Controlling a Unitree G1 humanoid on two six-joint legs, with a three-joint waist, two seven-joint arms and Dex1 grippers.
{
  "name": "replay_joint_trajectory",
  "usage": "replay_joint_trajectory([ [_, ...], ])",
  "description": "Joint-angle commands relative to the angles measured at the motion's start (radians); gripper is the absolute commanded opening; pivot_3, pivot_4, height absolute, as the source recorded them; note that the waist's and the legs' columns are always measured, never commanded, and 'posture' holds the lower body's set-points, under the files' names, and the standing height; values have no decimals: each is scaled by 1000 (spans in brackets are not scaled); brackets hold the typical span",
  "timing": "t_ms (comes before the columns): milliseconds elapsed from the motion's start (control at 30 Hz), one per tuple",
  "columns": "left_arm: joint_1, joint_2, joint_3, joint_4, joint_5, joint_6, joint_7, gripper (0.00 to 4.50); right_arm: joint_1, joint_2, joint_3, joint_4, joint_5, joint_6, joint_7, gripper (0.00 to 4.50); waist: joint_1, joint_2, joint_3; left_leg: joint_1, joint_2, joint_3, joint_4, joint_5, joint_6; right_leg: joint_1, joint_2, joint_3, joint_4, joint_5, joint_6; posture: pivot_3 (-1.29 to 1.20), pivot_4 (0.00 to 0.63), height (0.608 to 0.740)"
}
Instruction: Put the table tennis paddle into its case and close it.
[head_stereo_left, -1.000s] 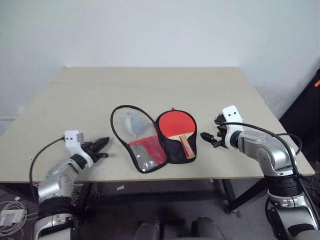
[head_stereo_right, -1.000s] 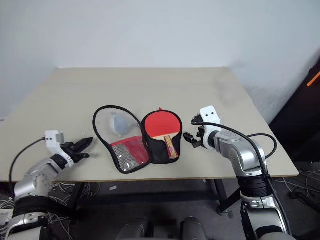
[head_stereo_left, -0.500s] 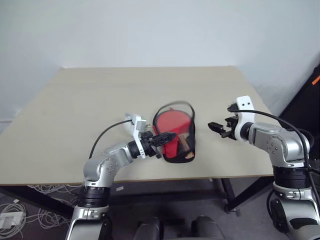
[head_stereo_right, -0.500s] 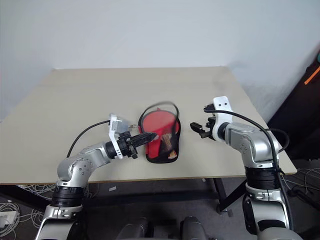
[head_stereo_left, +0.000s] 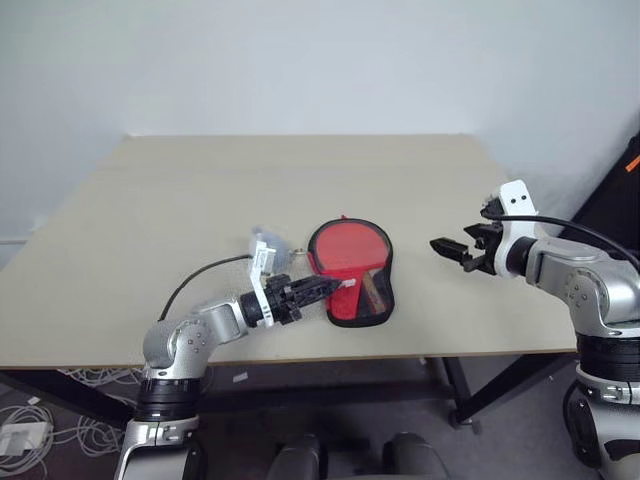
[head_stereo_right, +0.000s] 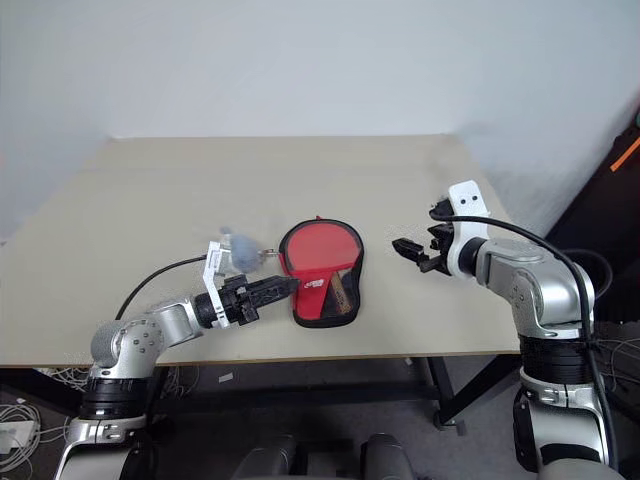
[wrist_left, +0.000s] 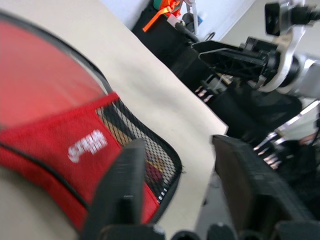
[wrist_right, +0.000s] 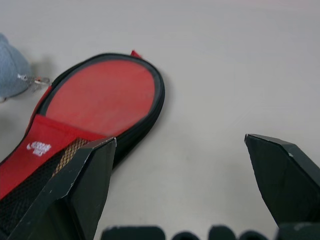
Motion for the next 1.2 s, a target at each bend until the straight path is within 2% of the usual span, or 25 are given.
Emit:
replay_joint_trajectory([
  [33, 13, 1, 21, 10, -22, 9, -1, 3241, -11, 1, -14, -37, 10, -13, -5, 4500, 0, 0, 0, 0, 0, 0, 0, 0, 0, 0, 0, 0, 0, 0, 0, 0, 0, 739],
  [100, 36, 0, 17, 22, -12, 11, 5, 3933, -1, 12, -13, -49, 14, -8, -13, 4500, 0, 0, 0, 0, 0, 0, 0, 0, 0, 0, 0, 0, 0, 0, 0, 0, 0, 739],
  [367, 133, 10, 34, 36, -24, 66, 34, 3933, 22, 33, -23, -84, 23, 18, -39, 4500, 5, 0, 0, 0, 0, 0, 0, 0, 0, 0, -1, 0, 0, -1, -1, 0, 0, 739],
  [633, 117, -65, 61, 76, -37, 129, 131, 3933, 19, 64, -29, -93, 30, 33, -67, 4500, 5, 1, -1, 4, 0, -1, 0, -2, -3, 5, -2, -1, -1, -1, -2, 0, 0, 739],
  [967, -26, -176, 151, 121, -105, 331, 331, 3933, 17, 108, -41, -109, 44, 50, -113, 4500, 22, 1, -1, 4, -2, -3, 0, -1, -2, 7, -2, -3, -4, 0, 0, 0, 0, 739],
  [1200, -119, -238, 184, 168, -75, 419, 460, 3933, 7, 134, -49, -108, 49, 56, -140, 4500, 31, 1, -1, 4, -2, -4, 0, -1, -1, 9, -1, -4, -8, 1, 0, 0, 0, 739],
])
